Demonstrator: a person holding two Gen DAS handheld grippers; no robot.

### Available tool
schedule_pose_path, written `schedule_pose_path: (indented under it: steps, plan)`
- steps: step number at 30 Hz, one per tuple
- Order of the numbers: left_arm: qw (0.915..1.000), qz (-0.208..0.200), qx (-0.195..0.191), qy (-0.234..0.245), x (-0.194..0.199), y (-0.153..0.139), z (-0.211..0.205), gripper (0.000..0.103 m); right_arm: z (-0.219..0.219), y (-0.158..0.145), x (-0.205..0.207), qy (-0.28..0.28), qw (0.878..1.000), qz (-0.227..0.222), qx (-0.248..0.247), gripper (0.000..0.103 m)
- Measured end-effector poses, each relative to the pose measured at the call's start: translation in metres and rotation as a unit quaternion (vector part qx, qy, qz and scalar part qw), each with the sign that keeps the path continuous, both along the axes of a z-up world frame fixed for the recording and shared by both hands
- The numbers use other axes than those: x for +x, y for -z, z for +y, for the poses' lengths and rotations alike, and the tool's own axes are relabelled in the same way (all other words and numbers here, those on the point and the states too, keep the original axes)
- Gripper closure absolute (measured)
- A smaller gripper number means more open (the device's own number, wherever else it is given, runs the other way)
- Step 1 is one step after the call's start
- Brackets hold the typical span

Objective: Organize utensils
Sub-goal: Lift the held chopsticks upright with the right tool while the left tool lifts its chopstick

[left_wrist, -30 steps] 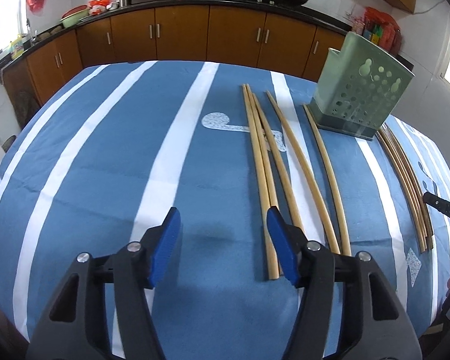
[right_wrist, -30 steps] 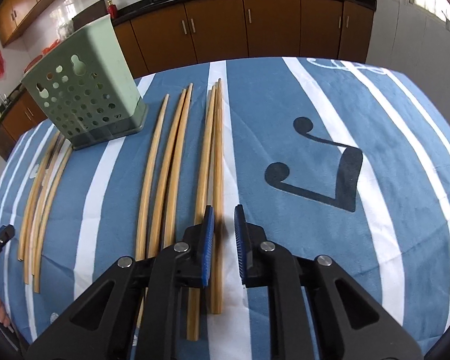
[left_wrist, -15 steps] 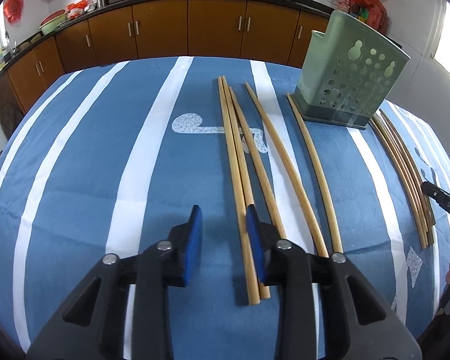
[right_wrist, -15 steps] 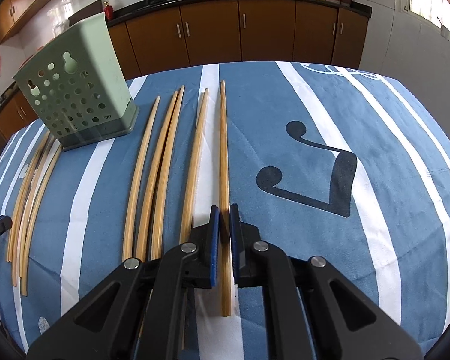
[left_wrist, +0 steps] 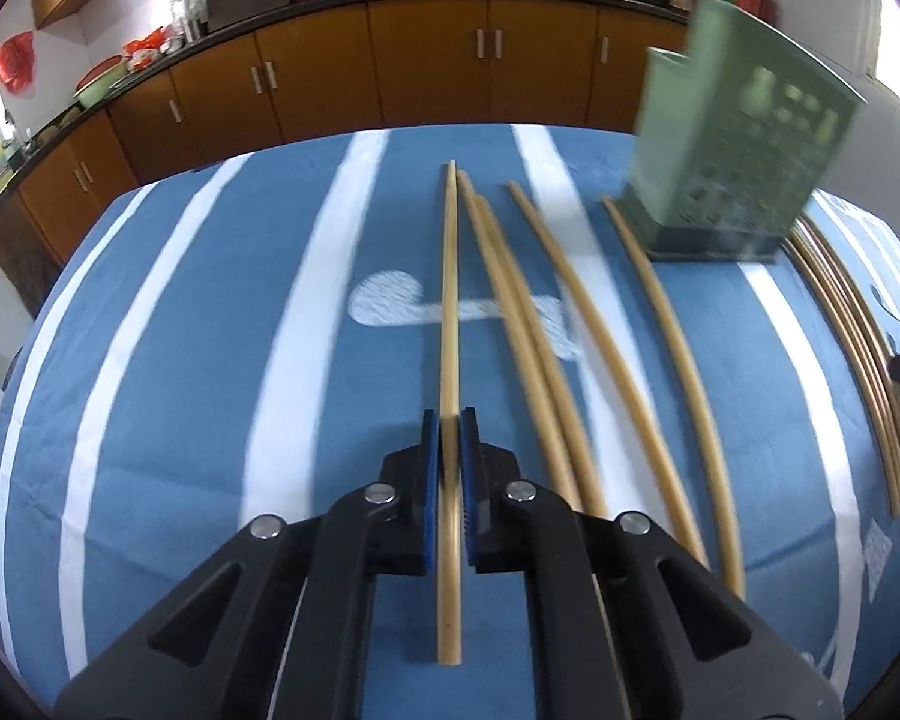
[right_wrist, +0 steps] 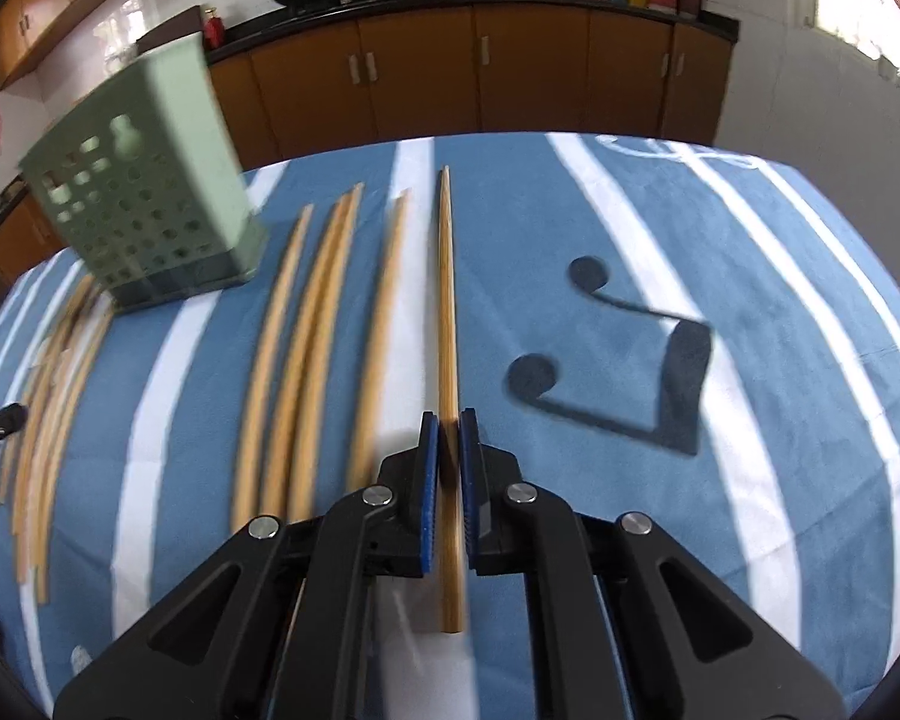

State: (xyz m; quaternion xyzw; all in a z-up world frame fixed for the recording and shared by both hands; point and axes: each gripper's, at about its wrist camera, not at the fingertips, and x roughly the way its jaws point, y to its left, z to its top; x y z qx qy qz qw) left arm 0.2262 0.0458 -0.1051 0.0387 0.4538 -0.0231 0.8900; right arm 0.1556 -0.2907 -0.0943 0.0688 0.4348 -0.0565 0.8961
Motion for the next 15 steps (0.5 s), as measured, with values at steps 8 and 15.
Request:
schedule_pose_path:
  steps: [8, 15]
  plan:
    - [0.9995, -0.020, -0.024, 0.006, -0.004, 0.002, 0.025, 0.091, -0.014, 0.000, 0.006, 0.018, 1.000, -0.012, -0.006, 0.095]
    - [0.9991, -0.023, -0.035, 0.010, -0.017, 0.003, 0.027, 0.089, -0.012, 0.000, -0.003, 0.012, 1.000, -0.005, 0.004, 0.095]
